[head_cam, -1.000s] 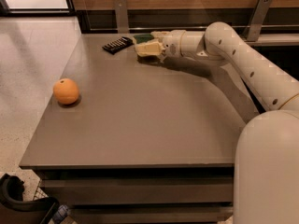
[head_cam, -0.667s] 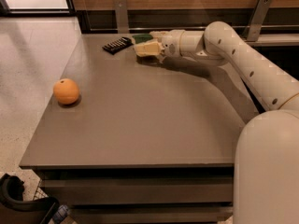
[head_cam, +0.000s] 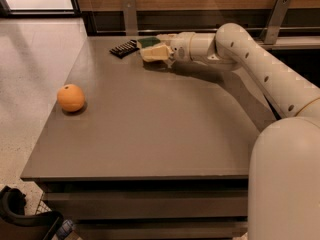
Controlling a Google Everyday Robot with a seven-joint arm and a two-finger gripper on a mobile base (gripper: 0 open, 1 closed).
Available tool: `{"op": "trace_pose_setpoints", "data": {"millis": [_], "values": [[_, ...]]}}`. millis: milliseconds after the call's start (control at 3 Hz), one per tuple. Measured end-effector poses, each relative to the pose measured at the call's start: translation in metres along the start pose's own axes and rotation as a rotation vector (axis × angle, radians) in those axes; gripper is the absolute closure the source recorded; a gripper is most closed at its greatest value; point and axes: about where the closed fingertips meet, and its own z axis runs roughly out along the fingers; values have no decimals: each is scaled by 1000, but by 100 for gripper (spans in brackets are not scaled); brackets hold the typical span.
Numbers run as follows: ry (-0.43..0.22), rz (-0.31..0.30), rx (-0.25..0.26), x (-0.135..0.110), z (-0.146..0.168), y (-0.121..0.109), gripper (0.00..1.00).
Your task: Move sponge near rxbar chocolate
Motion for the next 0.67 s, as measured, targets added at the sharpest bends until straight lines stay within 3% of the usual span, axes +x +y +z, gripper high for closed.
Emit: {"op": "trace_pose_setpoints", "data": {"millis": [333,667], "values": [[0,1,-6,0,4,2,0],[0,1,-6,0,4,2,0]]}}
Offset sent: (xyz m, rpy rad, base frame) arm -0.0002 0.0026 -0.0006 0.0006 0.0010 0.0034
